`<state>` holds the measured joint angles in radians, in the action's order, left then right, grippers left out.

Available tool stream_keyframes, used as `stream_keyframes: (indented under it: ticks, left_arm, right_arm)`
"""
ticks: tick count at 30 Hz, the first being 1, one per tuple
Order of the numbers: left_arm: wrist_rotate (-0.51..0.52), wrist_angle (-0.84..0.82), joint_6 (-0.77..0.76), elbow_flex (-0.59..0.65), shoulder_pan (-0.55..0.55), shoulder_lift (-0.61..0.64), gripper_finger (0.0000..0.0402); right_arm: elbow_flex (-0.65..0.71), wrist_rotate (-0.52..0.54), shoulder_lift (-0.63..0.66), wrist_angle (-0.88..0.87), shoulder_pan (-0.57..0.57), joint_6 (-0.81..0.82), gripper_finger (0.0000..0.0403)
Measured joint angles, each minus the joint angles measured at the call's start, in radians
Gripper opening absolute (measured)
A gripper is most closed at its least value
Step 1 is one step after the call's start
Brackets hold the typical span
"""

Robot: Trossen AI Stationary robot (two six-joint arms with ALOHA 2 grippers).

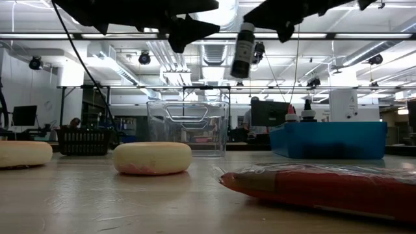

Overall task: Pick & Place Food Item
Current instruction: Put the black food coloring bottle into the blue bin

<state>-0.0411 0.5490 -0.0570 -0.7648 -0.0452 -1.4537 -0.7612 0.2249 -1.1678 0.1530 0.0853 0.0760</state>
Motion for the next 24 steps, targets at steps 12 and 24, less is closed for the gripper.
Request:
stream_keyframes:
  ticks: [12, 24]
  left_arm:
    - [0.0, -0.032, 0.0, 0.0, 0.0, 0.016, 0.0304]
    - [0.001, -0.04, 0.0, 0.0, 0.0, 0.016, 0.0304]
  right_arm:
    - [0.0, 0.483, 0.218, -0.337, 0.016, 0.258, 0.0037]
    - [0.0, 0.824, 0.234, -0.673, 0.024, 0.586, 0.0037]
